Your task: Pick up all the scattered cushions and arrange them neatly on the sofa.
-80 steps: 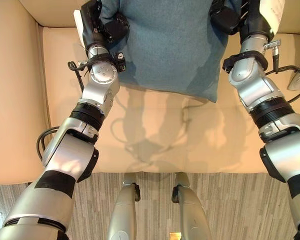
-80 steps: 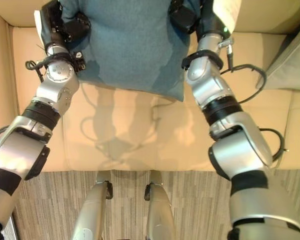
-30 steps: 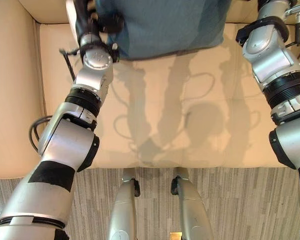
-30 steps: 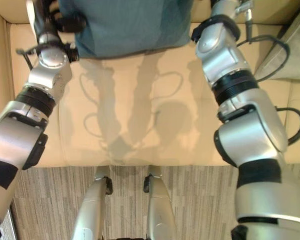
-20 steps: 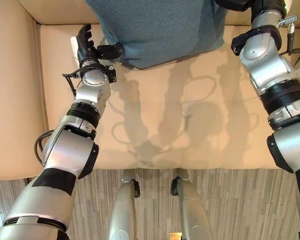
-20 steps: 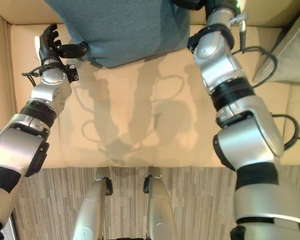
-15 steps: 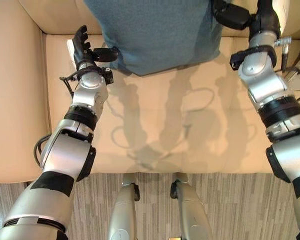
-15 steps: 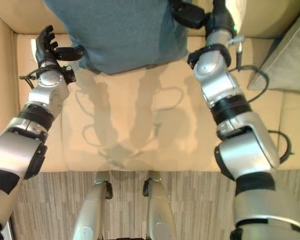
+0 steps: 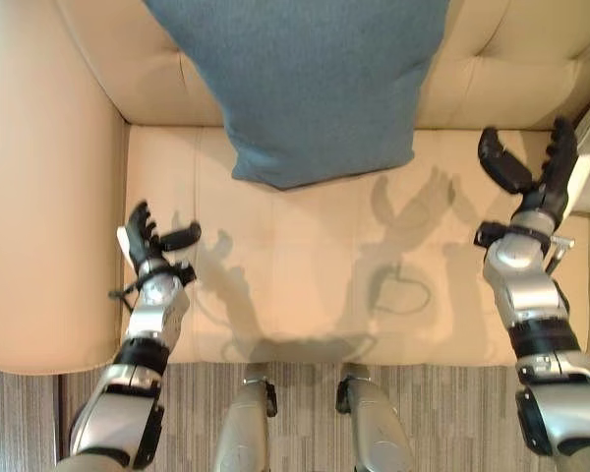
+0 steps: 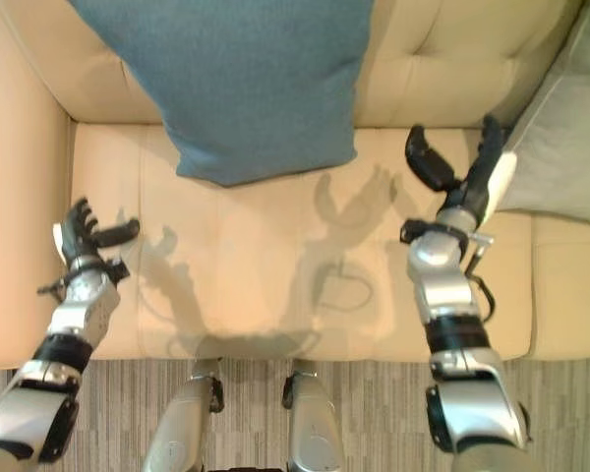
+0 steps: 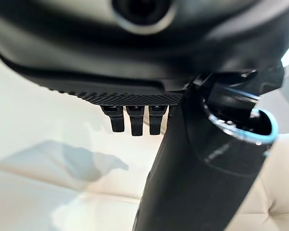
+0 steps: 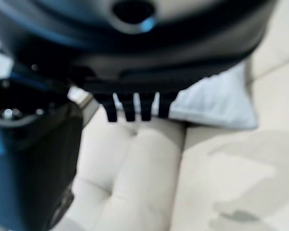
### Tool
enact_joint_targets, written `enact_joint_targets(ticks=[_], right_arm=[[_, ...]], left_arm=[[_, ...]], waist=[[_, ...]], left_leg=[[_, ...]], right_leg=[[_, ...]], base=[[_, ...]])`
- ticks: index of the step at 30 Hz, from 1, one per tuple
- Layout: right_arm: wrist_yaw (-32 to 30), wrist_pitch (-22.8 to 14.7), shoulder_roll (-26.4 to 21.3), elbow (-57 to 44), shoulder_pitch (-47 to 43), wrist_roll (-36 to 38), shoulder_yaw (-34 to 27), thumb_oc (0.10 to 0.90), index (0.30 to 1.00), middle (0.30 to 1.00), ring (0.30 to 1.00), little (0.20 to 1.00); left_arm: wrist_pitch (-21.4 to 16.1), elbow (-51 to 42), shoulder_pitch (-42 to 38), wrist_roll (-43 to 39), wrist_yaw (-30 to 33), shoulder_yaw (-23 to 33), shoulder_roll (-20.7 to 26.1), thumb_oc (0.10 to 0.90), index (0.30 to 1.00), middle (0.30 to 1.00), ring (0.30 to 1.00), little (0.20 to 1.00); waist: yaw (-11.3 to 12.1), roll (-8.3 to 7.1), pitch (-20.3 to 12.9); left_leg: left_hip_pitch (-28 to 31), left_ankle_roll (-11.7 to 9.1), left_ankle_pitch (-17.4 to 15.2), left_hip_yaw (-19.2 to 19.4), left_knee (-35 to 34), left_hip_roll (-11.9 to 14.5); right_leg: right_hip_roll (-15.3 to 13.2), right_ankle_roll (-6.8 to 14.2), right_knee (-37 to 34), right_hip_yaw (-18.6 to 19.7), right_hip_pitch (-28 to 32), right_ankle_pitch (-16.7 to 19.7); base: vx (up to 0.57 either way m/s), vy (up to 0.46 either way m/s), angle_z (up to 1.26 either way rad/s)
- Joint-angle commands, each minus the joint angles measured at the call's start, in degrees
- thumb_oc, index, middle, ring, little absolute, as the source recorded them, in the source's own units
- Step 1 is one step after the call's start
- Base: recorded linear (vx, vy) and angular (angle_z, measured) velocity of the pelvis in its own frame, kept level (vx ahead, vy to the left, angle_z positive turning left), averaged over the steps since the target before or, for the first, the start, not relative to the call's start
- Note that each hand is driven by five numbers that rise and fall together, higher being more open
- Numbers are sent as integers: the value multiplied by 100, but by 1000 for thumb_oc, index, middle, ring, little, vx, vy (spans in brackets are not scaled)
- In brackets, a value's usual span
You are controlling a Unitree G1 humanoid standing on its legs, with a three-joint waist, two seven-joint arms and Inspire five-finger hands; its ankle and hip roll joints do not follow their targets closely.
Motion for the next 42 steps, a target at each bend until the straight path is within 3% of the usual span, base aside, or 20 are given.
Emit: enact_joint_targets(ticks=[1, 4, 6, 10, 11, 12, 13, 14, 15, 19, 20, 23, 25, 29, 30, 35, 36, 38, 39, 42], right_arm=[[913, -589, -594, -446, 1268, -1453, -218, 800, 900, 900, 900, 900], [1183, -703, -473, -333, 1860, -1652, -350, 800, 900, 900, 900, 900], [1329, -818, -415, 120, 2396, -2107, -378, 800, 900, 900, 900, 900], [1420, -856, 48, 534, 2751, -1911, -438, 800, 900, 900, 900, 900], [1444, -836, 228, 632, 2872, -1808, -473, 800, 900, 900, 900, 900], [1429, -780, 537, 1057, 2892, -1699, -418, 800, 900, 900, 900, 900], [1428, -781, 538, 1060, 2887, -1698, -417, 800, 900, 900, 900, 900], [1437, -714, 765, 1364, 2849, -1624, -263, 800, 900, 900, 900, 900], [1452, -707, 849, 1437, 2849, -1582, -183, 800, 900, 900, 900, 900], [1450, -698, 1214, 1879, 2787, -1364, 155, 800, 900, 900, 900, 900], [1449, -700, 1216, 1881, 2784, -1363, 155, 800, 900, 900, 900, 900], [1657, -677, 1467, 2210, 2898, -1363, 609, 800, 900, 900, 900, 900], [1708, -622, 1528, 2613, 2753, -1576, 932, 800, 900, 900, 900, 900], [1663, -446, 1569, 3392, 2437, -1958, 1413, 800, 900, 900, 900, 900], [1706, -447, 1621, 3556, 2418, -1910, 1427, 800, 900, 900, 900, 900], [1613, -275, 1766, 4345, 2369, -1682, 1280, 800, 900, 900, 900, 900], [1596, -268, 1812, 4466, 2397, -1637, 1236, 800, 900, 900, 900, 900], [1589, -240, 1841, 4661, 2444, -1559, 1121, 800, 900, 900, 900, 900], [1561, -232, 1892, 4802, 2477, -1350, 919, 800, 900, 900, 900, 900], [1512, -262, 1944, 4774, 2486, -989, 628, 800, 900, 900, 900, 900]], left_arm=[[-365, 468, 954, 593, -604, 418, -173, 800, 900, 900, 900, 900], [-364, 526, 1398, 1081, -832, 340, -82, 800, 900, 900, 900, 900], [-446, 657, 2003, 1558, -1427, 104, -2, 800, 900, 900, 900, 900], [-346, 1232, 2207, 2134, -1526, -191, -196, 800, 900, 900, 900, 900], [-311, 1417, 2260, 2250, -1537, -245, -276, 800, 900, 900, 900, 900], [-249, 1997, 2258, 2299, -1500, -208, -544, 800, 900, 900, 900, 900], [-251, 2000, 2254, 2299, -1500, -206, -543, 800, 900, 900, 900, 900], [-184, 2504, 2218, 2365, -1527, -245, -706, 800, 900, 900, 900, 900], [-174, 2649, 2167, 2444, -1552, -308, -752, 800, 900, 900, 900, 900], [-22, 3104, 2060, 2875, -1608, -562, -680, 800, 900, 900, 900, 900], [-23, 3105, 2057, 2875, -1608, -561, -678, 800, 900, 900, 900, 900], [89, 3394, 1992, 2892, -1554, -470, -569, 800, 900, 900, 900, 900], [77, 3484, 1951, 2583, -1510, -276, -558, 800, 900, 900, 900, 900], [34, 3451, 1898, 2252, -1457, -237, -631, 800, 900, 900, 900, 900], [31, 3438, 1864, 2234, -1498, -267, -662, 800, 900, 900, 900, 900], [35, 3423, 1726, 2026, -1470, -361, -876, 800, 900, 900, 900, 900], [34, 3414, 1768, 2033, -1483, -416, -920, 800, 900, 900, 900, 900], [62, 3427, 1848, 2084, -1544, -485, -993, 800, 900, 900, 900, 900], [69, 3482, 1943, 2018, -1571, -456, -1044, 800, 900, 900, 900, 900], [92, 3593, 2024, 1922, -1580, -392, -1132, 800, 900, 900, 900, 900]], waist=[[12, -152, -1279], [-12, -194, -1352], [-25, -209, -1408], [-74, -233, -1367], [-96, -245, -1402], [-134, -301, -1499], [-133, -306, -1511], [-185, -329, -1585], [-198, -322, -1577], [-30, -352, -1572], [-29, -354, -1583], [137, -563, -1834], [254, -578, -1918], [384, -274, -1764], [354, -225, -1718], [194, -153, -1447], [135, -203, -1434], [-5, -315, -1505], [-77, -394, -1588], [-129, -394, -1698]], left_leg=[[282, -85, -894, 68, 176, -4], [306, -23, -1110, 39, 537, -28], [414, 70, -1447, 67, 1042, -67], [665, 142, -1682, 190, 1332, -111], [738, 164, -1701, 249, 1293, -114], [917, 185, -1654, 419, 1073, -162], [905, 187, -1632, 424, 1056, -168], [949, 187, -1529, 535, 834, -156], [914, 192, -1465, 531, 778, -122], [590, 204, -1217, 630, 763, 99], [575, 203, -1205, 632, 759, 100], [195, 98, -896, 520, 719, 150], [-48, 5, -667, 478, 713, 281], [-237, -257, 148, 255, 191, 725], [-287, -293, 150, 221, 67, 755], [-192, -248, -173, 434, 233, 681], [-78, -182, -363, 429, 688, 617], [127, -65, -1034, 395, 1532, 452], [529, -31, -1475, 223, 2087, 300], [963, -55, -1681, -143, 2414, 118]], right_leg=[[-319, 418, 714, 39, 319, -1209], [-365, 416, 814, 46, 444, -1269], [-428, 439, 1136, 56, 660, -1461], [-483, 489, 1393, 87, 876, -1516], [-499, 517, 1351, 101, 895, -1438], [-576, 648, 1098, 174, 869, -880], [-579, 649, 1084, 179, 854, -861], [-608, 770, 819, 248, 721, -382], [-578, 809, 780, 310, 678, -333], [-428, 644, 1199, 336, 981, -975], [-427, 642, 1200, 339, 963, -969], [-279, 616, 1446, 992, 1479, -1296], [-183, 516, 1202, 1111, 1706, -1720], [330, 121, 1489, 1085, 1487, -2429], [422, 36, 1462, 1033, 1466, -2492], [440, -87, 1548, 703, 1302, -2340], [378, -74, 1495, 628, 1272, -2210], [203, -60, 1389, 509, 1129, -1983], [107, -56, 1299, 505, 1007, -1779], [104, -37, 1249, 549, 875, -1583]], base=[[61, 16, -1], [36, 19, -13], [31, 82, -1], [4, 80, -4], [-68, 141, -22], [-60, 91, -26], [-163, 38, -34], [-175, -40, -43], [-261, -47, -62], [-303, -39, -39], [-331, -145, -27], [-307, -206, -18], [-334, -281, -1], [-361, -277, 2], [-394, -268, 2], [-376, -107, 48], [-327, -60, 27], [-466, -52, 24], [-321, -7, 15], [-227, 123, -15]])
